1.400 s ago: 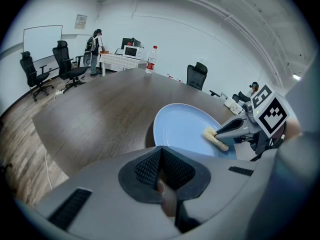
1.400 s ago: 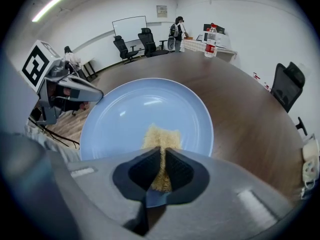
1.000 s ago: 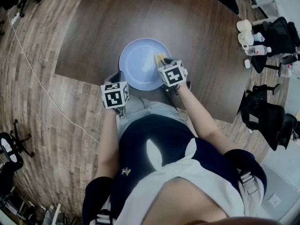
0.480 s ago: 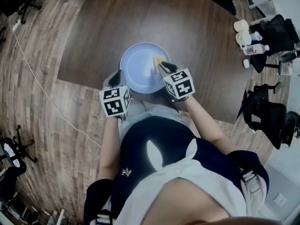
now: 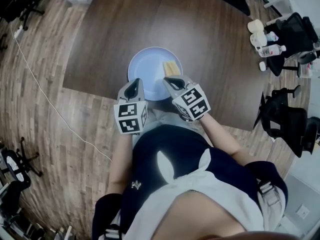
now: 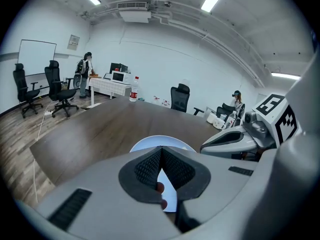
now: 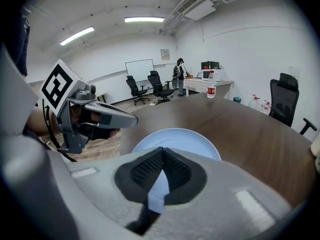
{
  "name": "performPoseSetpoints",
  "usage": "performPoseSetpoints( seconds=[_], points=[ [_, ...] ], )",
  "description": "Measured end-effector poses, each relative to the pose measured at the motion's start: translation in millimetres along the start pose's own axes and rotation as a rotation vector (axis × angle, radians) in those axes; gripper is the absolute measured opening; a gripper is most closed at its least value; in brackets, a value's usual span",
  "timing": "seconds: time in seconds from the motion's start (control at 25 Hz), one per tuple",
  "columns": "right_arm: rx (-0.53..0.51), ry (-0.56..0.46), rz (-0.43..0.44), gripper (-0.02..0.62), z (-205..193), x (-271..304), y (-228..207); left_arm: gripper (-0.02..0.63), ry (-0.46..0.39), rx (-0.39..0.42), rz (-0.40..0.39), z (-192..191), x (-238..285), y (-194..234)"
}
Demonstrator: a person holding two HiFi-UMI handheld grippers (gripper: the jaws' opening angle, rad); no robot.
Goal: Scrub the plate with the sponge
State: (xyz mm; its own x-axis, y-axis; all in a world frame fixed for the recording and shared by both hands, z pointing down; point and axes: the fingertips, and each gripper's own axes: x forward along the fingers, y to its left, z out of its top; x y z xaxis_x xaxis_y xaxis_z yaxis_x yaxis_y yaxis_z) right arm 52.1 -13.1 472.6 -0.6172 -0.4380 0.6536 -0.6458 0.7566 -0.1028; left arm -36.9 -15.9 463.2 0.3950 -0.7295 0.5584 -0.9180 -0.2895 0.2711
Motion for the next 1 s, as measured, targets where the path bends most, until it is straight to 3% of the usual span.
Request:
performPoseSetpoints(
  seconds=[0.36, 1.0],
  points=[
    [-0.043, -0.001, 0.003, -0.002, 0, -1, 13, 0.006, 0.036, 0.0, -0.033, -14, -1, -14],
    [-0.033, 0.025, -0.018, -0.002, -14, -1, 5, 0.006, 0.089, 0.006, -0.06, -30, 7, -22]
  ],
)
